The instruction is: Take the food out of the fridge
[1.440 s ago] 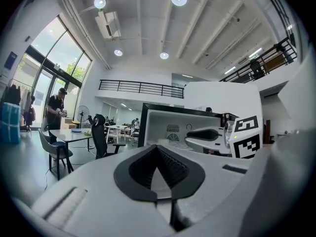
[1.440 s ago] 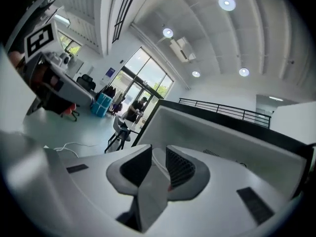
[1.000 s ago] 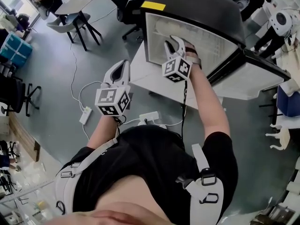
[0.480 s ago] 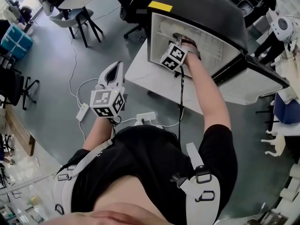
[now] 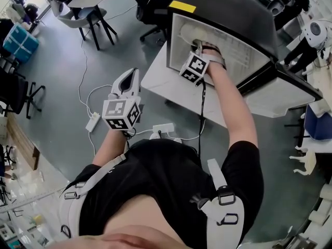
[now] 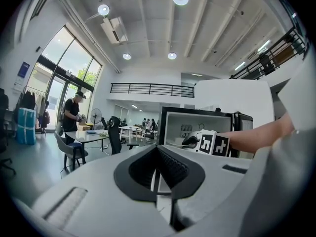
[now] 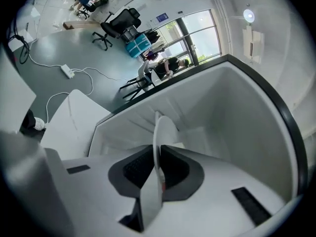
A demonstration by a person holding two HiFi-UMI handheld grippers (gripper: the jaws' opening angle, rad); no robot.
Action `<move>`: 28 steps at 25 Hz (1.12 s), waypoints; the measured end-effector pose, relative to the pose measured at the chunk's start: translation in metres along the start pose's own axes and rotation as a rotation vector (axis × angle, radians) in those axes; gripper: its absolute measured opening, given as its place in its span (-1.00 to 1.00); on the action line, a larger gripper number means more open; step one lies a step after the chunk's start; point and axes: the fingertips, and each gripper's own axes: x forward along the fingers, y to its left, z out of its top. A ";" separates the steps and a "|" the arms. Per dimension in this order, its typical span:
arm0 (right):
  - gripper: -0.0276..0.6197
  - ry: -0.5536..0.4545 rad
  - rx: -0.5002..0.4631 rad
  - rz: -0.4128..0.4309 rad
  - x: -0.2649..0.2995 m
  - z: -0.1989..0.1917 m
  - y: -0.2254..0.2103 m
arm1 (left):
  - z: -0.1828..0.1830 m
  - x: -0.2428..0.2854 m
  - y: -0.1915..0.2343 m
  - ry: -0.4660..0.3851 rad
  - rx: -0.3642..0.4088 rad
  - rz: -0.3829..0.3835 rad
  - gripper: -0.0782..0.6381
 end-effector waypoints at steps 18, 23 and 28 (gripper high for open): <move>-0.85 -0.153 -0.164 -0.181 -0.087 0.002 0.009 | -0.002 0.024 -0.049 0.005 -0.027 -0.158 -0.78; -0.85 -0.175 -0.172 -0.197 -0.119 0.001 0.012 | -0.005 0.032 -0.062 0.014 -0.023 -0.194 -0.78; -0.85 -0.166 -0.167 -0.232 -0.150 -0.005 0.010 | -0.009 0.042 -0.071 0.014 -0.025 -0.224 -0.78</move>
